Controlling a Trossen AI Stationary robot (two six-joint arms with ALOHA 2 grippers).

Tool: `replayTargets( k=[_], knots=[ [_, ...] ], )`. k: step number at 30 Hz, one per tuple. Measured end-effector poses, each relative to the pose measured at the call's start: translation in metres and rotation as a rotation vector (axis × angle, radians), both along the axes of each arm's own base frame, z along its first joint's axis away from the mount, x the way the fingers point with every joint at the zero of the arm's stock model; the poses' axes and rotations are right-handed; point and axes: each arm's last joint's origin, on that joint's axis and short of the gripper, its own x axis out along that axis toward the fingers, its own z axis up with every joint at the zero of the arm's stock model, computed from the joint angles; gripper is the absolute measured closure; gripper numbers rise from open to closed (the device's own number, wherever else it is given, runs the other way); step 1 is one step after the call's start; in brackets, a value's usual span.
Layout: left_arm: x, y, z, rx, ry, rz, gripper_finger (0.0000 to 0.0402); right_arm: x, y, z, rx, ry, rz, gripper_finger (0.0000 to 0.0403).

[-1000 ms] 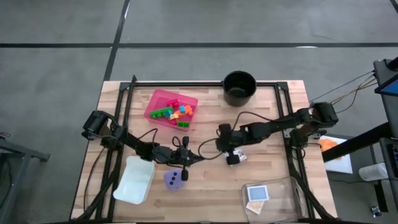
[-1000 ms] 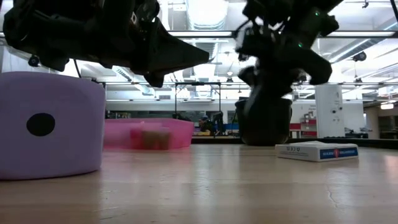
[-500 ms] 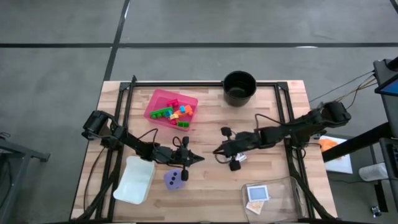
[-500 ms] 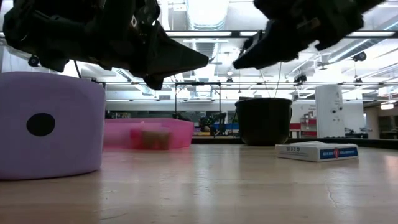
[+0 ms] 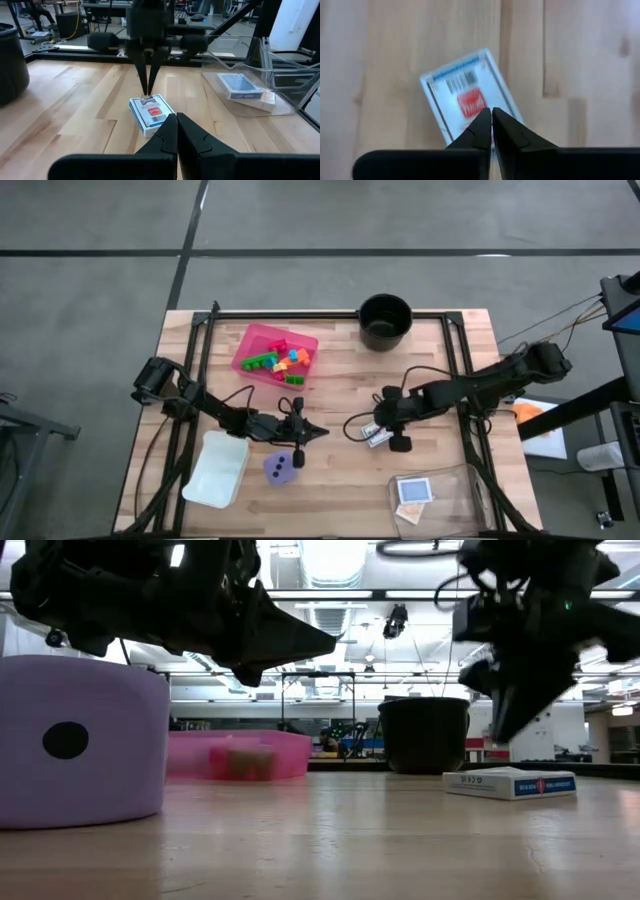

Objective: Pick & Place Toys
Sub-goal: Put the white deck of cards into the transparent bin

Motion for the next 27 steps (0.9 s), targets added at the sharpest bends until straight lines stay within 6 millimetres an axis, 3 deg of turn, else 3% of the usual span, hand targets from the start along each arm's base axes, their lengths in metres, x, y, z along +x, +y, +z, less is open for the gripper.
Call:
replayTargets(
  k=[7,13,21,27],
  knots=[
    [0.0,0.0,0.0,-0.013,0.003,0.004,0.0401,0.01,0.001,-0.026,0.017,0.128,0.007,0.0385],
    [0.0,0.001,-0.001,-0.007,0.015,0.015,0.0401,0.035,0.001,-0.038,0.017,0.13,0.045,0.0385],
    [0.0,0.002,-0.003,-0.007,0.027,0.018,0.0402,0.085,-0.014,-0.029,-0.045,-0.033,0.07,0.0385],
    [-0.001,0.002,-0.006,0.005,0.061,0.018,0.0401,0.097,-0.014,-0.009,-0.085,-0.306,0.117,0.0385]
  ],
)
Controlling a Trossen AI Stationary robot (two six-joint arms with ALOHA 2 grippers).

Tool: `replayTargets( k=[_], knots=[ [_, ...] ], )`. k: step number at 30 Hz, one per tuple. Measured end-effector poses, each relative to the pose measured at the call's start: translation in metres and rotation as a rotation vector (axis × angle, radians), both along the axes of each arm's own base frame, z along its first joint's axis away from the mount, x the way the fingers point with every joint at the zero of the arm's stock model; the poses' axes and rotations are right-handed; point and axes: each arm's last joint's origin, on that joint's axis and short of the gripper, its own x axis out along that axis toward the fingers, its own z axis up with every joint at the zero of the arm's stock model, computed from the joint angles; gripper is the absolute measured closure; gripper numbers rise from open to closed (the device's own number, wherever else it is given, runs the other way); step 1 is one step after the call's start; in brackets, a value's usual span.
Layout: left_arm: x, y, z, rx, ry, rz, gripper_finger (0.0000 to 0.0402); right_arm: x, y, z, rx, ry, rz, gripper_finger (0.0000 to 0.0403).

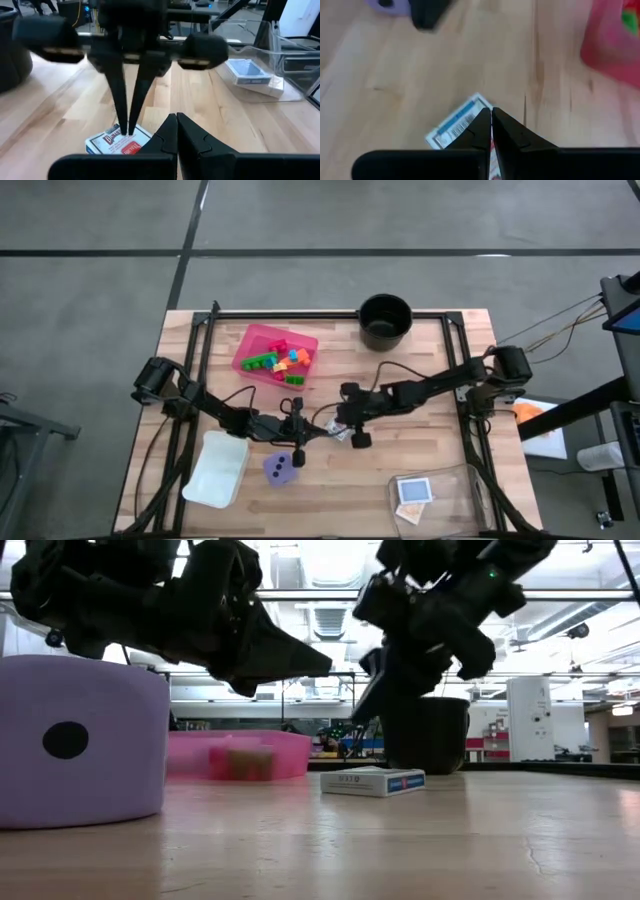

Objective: Pick & Place Toys
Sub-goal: Put the white deck of cards into the transparent bin

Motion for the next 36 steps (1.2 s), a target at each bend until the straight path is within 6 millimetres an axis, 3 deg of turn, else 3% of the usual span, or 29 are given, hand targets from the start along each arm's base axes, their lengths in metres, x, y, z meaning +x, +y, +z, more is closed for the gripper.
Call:
replayTargets(
  k=[7,15,20,28,32,36],
  knots=[
    [0.0,0.0,0.0,0.0,0.001,0.0,0.0401,-0.025,-0.002,0.013,0.022,-0.219,0.027,0.0385],
    [0.001,0.0,-0.001,-0.018,0.021,0.006,0.0401,-0.071,0.0,0.009,0.127,-0.503,0.02,0.0374],
    [0.001,0.0,-0.001,-0.019,0.028,0.008,0.0375,-0.096,-0.002,0.007,0.137,-0.557,-0.02,0.0304],
    [0.014,-0.005,0.0,0.011,0.171,0.024,0.0261,-0.105,-0.002,0.011,0.168,-0.576,-0.038,0.0154],
    [0.026,-0.007,0.008,0.049,0.302,0.079,0.0222,-0.103,-0.002,0.009,0.166,-0.564,-0.039,0.0124],
    [0.035,-0.009,0.014,0.097,0.393,0.146,0.0213,-0.098,-0.001,0.005,0.162,-0.542,-0.039,0.012]
  ],
)
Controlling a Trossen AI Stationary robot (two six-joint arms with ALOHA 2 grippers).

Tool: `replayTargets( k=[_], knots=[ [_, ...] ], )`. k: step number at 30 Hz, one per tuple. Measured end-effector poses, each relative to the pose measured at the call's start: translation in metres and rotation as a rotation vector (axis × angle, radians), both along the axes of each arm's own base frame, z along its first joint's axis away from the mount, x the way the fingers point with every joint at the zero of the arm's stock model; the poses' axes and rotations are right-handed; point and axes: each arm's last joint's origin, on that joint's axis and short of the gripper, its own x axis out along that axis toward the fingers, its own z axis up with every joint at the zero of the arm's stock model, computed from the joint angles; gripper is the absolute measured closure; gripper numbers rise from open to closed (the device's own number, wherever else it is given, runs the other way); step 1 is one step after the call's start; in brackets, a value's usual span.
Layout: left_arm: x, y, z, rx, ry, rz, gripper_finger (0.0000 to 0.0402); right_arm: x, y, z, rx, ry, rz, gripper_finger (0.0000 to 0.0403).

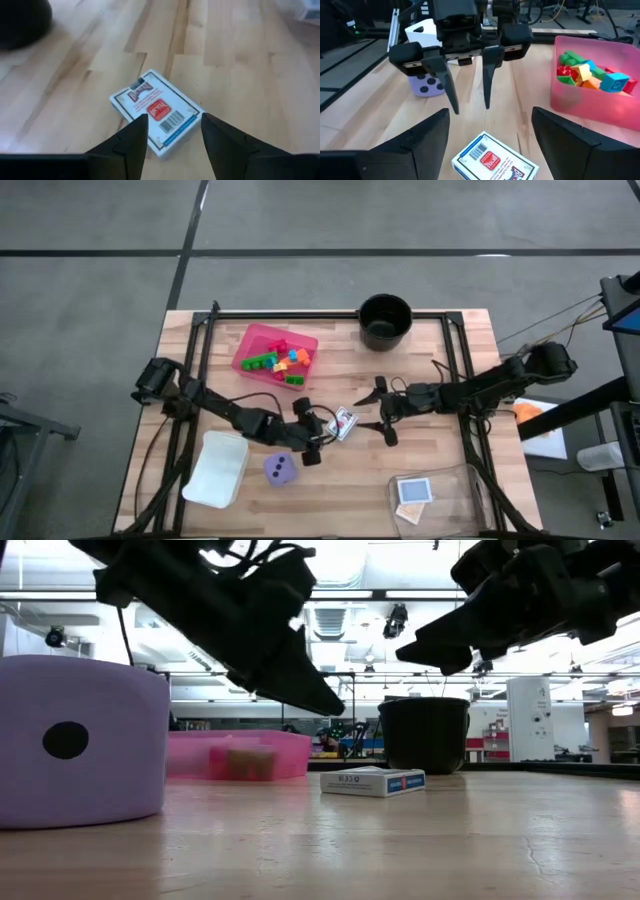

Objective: Pick & Place Toys
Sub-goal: Put the white deck of cards into the transparent bin

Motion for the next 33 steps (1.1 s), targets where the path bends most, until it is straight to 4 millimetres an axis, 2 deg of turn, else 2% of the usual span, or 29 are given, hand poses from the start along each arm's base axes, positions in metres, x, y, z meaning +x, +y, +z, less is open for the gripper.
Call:
replayTargets(
  k=[6,11,14,16,24,33],
  knots=[
    [0.015,-0.006,-0.015,0.02,0.043,-0.001,0.0249,0.01,0.001,-0.001,-0.002,0.014,0.0,0.0119],
    [0.025,-0.009,-0.026,0.074,0.144,-0.009,0.0321,0.013,0.002,-0.002,-0.003,0.022,0.001,0.0119],
    [0.028,-0.01,-0.026,0.093,0.171,0.0,0.0374,0.013,0.002,-0.001,-0.003,0.019,0.0,0.0119],
    [0.029,-0.01,-0.024,0.097,0.175,0.003,0.0394,0.012,0.002,0.001,-0.003,0.012,0.0,0.0119],
    [0.029,-0.009,-0.025,0.089,0.166,0.045,0.0399,0.013,0.002,-0.002,-0.005,0.027,-0.001,0.0119],
    [0.035,-0.002,-0.045,0.044,0.214,0.029,0.0396,0.013,0.002,-0.001,-0.004,0.023,-0.001,0.0119]
  ],
)
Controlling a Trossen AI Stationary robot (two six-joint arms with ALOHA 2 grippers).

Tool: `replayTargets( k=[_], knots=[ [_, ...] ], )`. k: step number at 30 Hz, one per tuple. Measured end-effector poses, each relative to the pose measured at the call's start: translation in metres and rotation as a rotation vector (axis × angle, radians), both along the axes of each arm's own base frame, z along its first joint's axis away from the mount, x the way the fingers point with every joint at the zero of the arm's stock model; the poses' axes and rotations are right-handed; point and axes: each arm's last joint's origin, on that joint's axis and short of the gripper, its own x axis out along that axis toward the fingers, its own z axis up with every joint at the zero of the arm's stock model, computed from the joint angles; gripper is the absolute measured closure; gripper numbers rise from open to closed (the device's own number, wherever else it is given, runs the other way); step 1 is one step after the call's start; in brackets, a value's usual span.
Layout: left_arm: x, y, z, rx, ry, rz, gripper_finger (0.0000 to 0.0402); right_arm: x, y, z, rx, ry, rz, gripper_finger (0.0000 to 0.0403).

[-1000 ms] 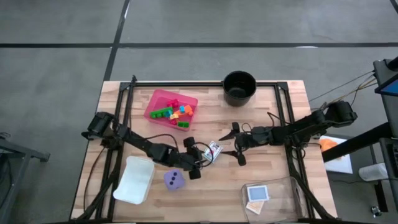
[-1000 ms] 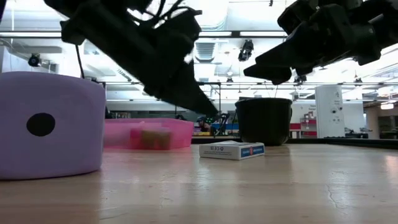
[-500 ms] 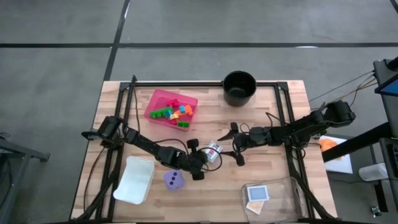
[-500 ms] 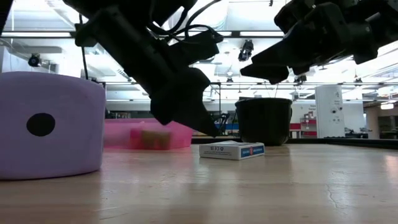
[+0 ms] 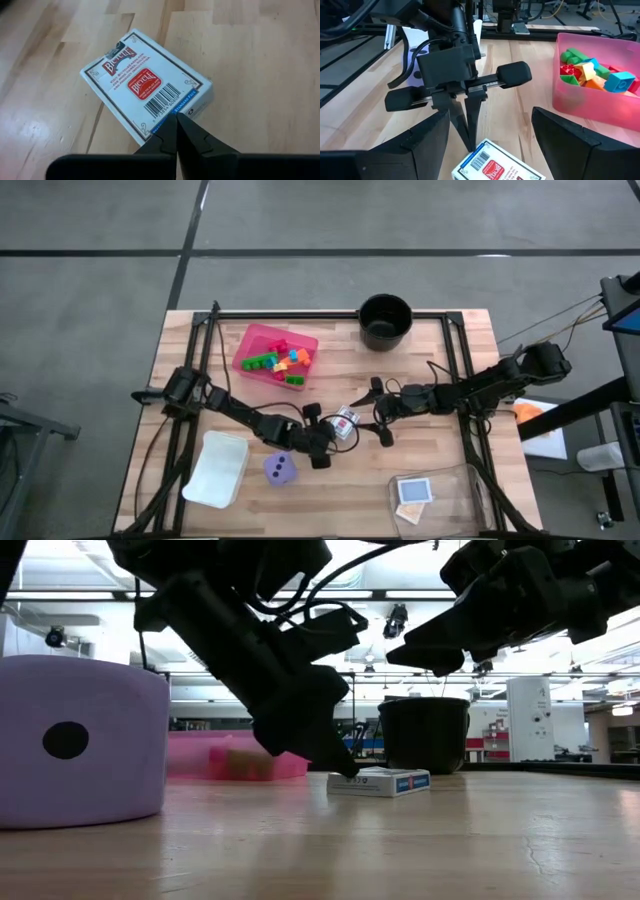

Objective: Pick & Place Toys
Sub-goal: Put the white deck of cards into the transparent bin

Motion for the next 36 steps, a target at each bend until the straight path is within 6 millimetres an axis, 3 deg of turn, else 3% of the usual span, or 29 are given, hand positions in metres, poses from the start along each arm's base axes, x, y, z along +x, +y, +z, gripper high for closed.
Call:
replayTargets(
  k=[21,28,36],
  knots=[
    [-0.004,0.001,0.0,-0.096,0.066,-0.035,0.0396,-0.001,-0.001,-0.003,0.045,0.037,-0.026,0.0119],
    [0.0,-0.01,0.023,0.044,-0.016,-0.033,0.0396,-0.001,-0.001,-0.003,0.036,0.035,-0.025,0.0119],
    [0.0,-0.01,0.023,0.12,-0.042,0.007,0.0396,-0.001,-0.001,-0.003,0.037,0.032,-0.025,0.0119]
  ],
)
